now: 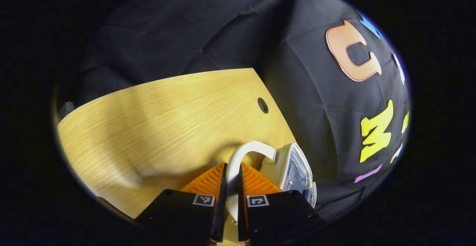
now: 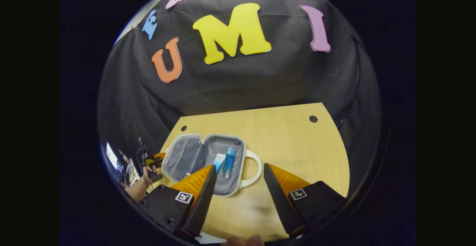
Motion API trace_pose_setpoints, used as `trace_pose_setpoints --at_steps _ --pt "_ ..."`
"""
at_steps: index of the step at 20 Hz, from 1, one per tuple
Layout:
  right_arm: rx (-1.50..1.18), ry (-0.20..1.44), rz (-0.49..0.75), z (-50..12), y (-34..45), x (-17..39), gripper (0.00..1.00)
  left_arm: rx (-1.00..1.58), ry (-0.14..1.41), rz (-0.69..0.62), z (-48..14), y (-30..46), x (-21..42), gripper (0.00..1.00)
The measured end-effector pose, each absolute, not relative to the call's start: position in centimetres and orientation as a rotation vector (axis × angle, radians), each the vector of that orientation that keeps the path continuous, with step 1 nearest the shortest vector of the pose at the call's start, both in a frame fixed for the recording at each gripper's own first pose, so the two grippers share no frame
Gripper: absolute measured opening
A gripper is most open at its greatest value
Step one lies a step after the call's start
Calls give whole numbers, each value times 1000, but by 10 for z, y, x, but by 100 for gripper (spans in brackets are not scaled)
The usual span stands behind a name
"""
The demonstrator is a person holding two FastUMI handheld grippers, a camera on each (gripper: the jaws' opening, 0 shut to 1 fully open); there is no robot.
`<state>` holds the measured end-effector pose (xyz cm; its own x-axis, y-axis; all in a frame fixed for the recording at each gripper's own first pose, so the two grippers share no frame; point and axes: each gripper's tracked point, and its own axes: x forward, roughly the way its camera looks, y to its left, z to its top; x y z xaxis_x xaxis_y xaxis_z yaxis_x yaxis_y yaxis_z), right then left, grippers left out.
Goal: First open the suitcase, pack the skin care products into it, and then close the suitcase.
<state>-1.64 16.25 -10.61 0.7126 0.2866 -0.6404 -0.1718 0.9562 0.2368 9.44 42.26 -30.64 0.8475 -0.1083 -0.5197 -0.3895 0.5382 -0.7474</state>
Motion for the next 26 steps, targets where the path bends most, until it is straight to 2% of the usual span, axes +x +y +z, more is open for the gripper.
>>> trace_pose_setpoints --at_steps 4,8,12,16,21,23,24,26 --pt "111 589 211 -74 142 -10 76 -962 489 155 -264 419 98 11" --pt "117 472 200 -46 130 -15 76 -788 404 111 -181 404 100 8" --pt "89 384 194 -22 106 -27 76 -547 320 -3 -90 336 101 8" --pt "66 311 170 -12 81 -34 76 -385 250 -124 -31 242 88 8" --pt "96 313 147 -26 42 -41 77 -259 247 -174 -28 142 77 8" --pt "79 313 97 -33 13 -39 79 -173 255 -215 -39 98 70 8" --pt "69 299 74 -33 -2 -39 75 -142 267 -241 -46 76 69 8" --pt "52 275 36 -29 -23 -37 79 -61 295 -267 -64 40 68 8"
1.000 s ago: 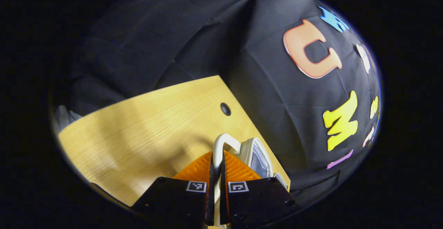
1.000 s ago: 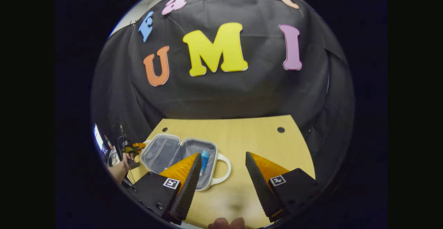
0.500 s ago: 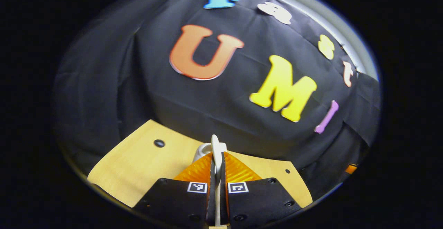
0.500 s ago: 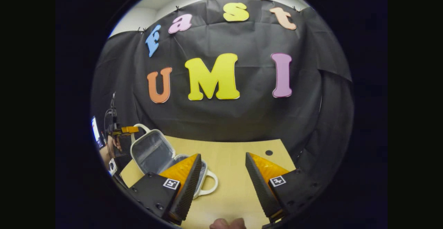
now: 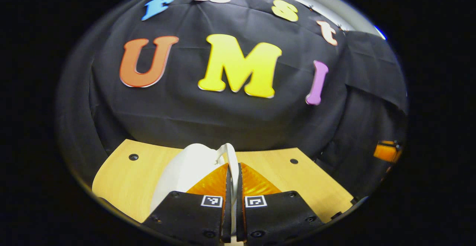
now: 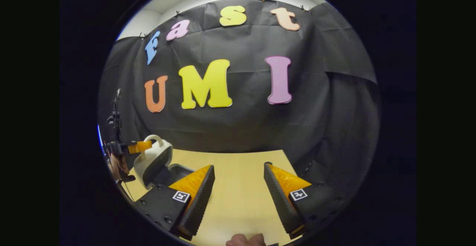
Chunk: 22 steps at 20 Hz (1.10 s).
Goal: First open the suitcase, pack the skin care products into it, and then close the suitcase.
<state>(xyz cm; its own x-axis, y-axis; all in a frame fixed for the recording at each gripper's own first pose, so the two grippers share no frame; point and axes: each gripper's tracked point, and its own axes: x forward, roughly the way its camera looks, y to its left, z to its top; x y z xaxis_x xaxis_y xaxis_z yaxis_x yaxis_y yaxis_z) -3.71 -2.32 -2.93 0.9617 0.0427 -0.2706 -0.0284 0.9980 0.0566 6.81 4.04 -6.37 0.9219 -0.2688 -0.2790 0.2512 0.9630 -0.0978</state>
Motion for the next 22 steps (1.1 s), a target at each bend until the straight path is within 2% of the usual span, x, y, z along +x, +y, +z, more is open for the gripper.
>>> trace_pose_setpoints --at_steps 1,2,5,10,19,22 --pt "46 270 26 -29 -31 -37 75 -17 303 -268 -76 26 69 8" --pt "40 274 22 -31 -38 -40 78 23 298 -274 -89 13 71 8" --pt "52 318 0 -41 -65 -46 76 94 319 -296 -128 -20 68 8" --pt "62 367 -77 -50 -113 -47 79 160 424 -316 -189 -55 73 8" --pt "20 394 -76 -64 -127 -43 79 198 507 -289 -235 -71 73 8" --pt "35 393 -51 -64 -119 -40 76 183 522 -282 -244 -76 72 13"
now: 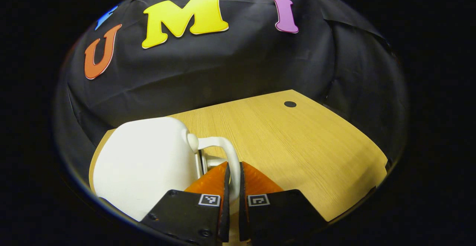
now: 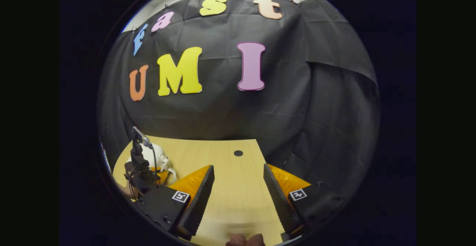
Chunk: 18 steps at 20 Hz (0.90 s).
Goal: First open the suitcase, pack the skin care products into it, and then close the suitcase.
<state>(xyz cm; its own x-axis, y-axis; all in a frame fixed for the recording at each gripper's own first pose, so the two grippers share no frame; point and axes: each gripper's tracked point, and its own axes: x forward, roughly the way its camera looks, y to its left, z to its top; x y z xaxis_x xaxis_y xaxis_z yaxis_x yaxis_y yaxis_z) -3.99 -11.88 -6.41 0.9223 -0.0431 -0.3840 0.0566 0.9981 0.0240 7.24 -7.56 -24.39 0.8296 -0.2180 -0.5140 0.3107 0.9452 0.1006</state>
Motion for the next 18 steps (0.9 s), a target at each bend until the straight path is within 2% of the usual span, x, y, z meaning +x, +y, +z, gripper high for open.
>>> trace_pose_setpoints --at_steps 1,2,5,6,7,8,10,12,18 --pt "36 391 -48 -63 -117 -39 79 167 536 -283 -246 -77 71 15" --pt "36 390 -44 -63 -115 -38 78 149 547 -288 -249 -80 69 22" --pt "41 390 -3 -63 -100 -33 78 78 597 -317 -251 -91 61 30" --pt "38 386 11 -64 -94 -31 76 53 614 -320 -247 -94 55 51" --pt "30 386 20 -64 -89 -27 78 36 617 -319 -239 -95 49 54" --pt "33 375 34 -62 -82 -23 79 24 602 -319 -226 -96 46 72" --pt "34 346 56 -52 -68 -14 79 9 548 -310 -194 -94 41 92" --pt "34 307 81 -38 -53 -4 78 -4 472 -267 -150 -84 40 96" --pt "26 151 123 25 -13 23 78 -6 184 -73 0 -44 42 96"
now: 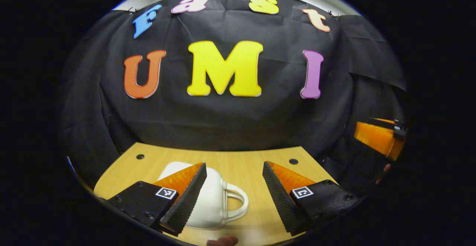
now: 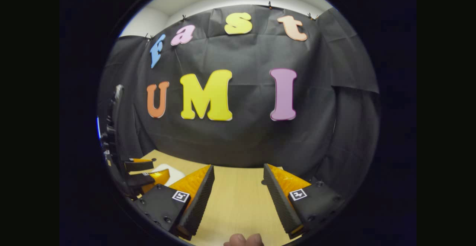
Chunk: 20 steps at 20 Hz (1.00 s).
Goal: First open the suitcase, pack the skin care products into it, and then close the suitcase.
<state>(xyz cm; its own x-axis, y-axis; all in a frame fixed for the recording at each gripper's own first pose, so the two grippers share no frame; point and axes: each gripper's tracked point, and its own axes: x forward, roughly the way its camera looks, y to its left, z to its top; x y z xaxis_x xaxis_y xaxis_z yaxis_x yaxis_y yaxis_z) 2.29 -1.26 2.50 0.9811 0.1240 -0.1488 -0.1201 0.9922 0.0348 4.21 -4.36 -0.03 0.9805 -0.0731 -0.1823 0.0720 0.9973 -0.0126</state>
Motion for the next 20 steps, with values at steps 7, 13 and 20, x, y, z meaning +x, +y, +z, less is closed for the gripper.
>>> trace_pose_setpoints --at_steps 7,13,20 --pt "58 48 96 65 12 36 79 2 -31 -11 92 -8 29 96" --pt "52 0 86 75 26 32 78 -25 -40 7 96 -2 23 96" --pt "54 14 86 71 27 33 78 -22 -34 -4 96 -4 25 96"
